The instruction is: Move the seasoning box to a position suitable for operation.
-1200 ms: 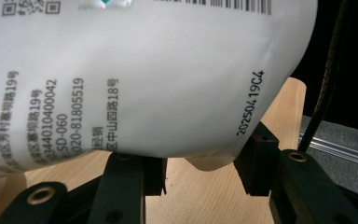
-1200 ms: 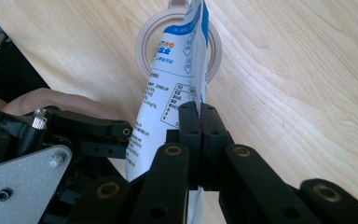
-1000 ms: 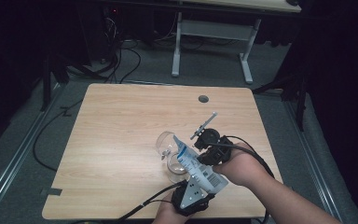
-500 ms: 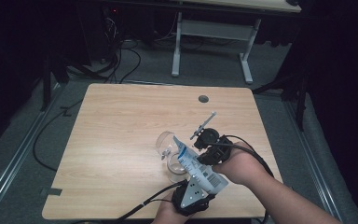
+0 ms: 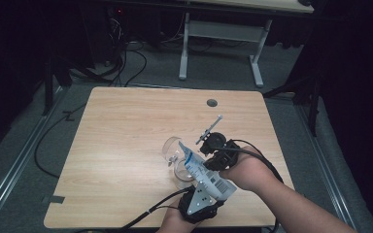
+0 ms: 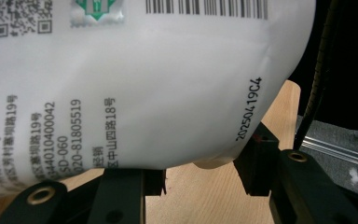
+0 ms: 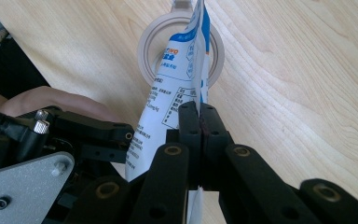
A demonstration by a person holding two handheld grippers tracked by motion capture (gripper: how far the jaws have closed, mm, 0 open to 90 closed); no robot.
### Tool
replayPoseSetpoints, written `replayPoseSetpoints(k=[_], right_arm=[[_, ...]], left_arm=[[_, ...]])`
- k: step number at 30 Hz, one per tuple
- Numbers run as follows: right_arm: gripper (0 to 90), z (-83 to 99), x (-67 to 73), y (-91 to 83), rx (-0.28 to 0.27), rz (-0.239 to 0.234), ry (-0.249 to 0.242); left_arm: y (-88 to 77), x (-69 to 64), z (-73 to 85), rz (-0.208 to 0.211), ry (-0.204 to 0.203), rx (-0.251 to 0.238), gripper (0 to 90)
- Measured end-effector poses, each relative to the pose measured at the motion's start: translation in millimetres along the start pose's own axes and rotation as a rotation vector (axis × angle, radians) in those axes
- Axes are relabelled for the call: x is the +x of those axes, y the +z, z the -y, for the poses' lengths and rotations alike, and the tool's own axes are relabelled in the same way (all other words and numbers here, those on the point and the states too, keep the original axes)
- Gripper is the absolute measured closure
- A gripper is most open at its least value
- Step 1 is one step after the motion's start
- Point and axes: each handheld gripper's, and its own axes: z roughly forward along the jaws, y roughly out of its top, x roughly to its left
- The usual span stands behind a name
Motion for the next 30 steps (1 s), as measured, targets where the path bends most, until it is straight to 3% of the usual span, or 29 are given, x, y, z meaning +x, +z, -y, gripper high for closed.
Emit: replayPoseSetpoints(k=[30], right_arm=[[90.0, -3.1, 2.0, -2.3, 0.004, 0.007, -0.015]], left_arm=[[-2.0, 0.1, -2.4, 0.001, 0.003, -0.009, 59.7]])
